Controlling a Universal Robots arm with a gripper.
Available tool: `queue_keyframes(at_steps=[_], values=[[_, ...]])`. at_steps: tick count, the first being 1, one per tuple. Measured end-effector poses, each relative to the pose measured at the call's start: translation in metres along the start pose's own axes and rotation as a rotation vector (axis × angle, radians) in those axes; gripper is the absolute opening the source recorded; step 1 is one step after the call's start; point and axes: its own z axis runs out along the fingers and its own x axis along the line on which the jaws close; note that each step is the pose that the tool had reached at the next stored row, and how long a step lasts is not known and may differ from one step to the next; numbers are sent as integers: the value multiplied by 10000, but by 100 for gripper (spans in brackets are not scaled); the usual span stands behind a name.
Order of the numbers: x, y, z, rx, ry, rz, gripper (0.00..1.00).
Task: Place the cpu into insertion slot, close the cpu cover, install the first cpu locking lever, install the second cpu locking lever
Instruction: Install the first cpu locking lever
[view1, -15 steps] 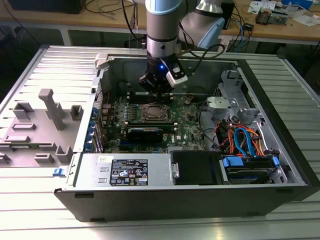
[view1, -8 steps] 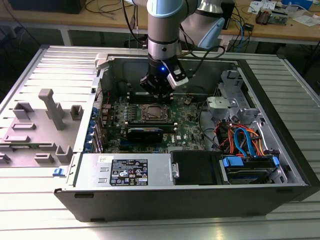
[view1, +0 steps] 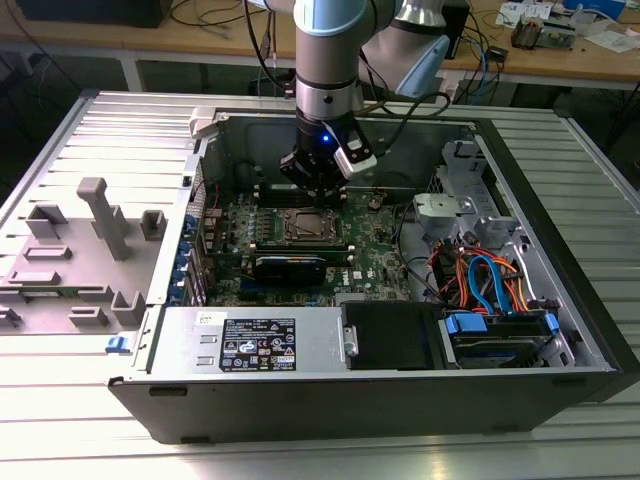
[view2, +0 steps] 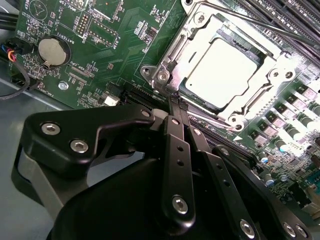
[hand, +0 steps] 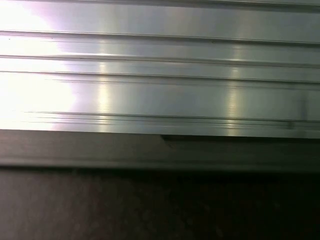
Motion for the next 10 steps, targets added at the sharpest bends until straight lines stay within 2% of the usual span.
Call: queue_keyframes(at_steps=[5,10], values=[[0,0,-1,-1,0,-1,11],[-1,0,-28,-2,-2,0,11]])
